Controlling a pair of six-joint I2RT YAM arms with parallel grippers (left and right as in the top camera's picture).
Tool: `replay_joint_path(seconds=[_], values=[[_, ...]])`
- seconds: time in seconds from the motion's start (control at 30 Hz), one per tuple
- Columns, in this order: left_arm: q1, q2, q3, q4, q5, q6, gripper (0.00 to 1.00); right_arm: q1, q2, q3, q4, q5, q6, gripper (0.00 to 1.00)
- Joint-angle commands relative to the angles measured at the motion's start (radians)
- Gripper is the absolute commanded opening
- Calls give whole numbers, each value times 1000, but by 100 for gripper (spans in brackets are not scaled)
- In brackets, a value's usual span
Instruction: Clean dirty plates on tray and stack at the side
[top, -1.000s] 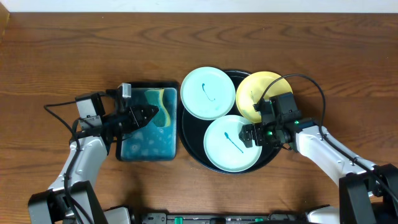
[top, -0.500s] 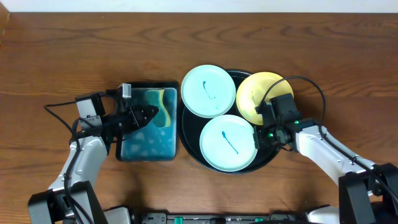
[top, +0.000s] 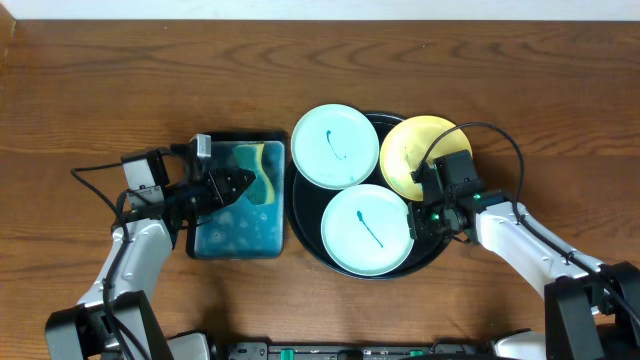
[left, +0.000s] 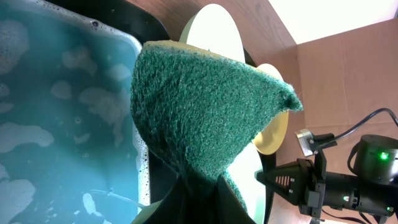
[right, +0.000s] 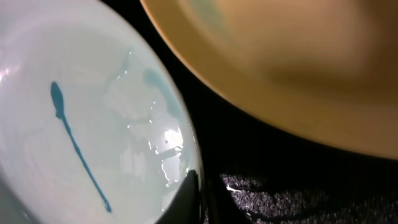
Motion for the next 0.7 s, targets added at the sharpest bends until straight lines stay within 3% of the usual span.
replay_joint_path(seconds=[0.0, 0.67], values=[[3, 5, 0, 0, 20, 24, 8, -3, 10, -3, -5, -8, 10, 11], [3, 5, 0, -1, 20, 24, 7, 22, 10, -17, -2, -8, 53, 11]])
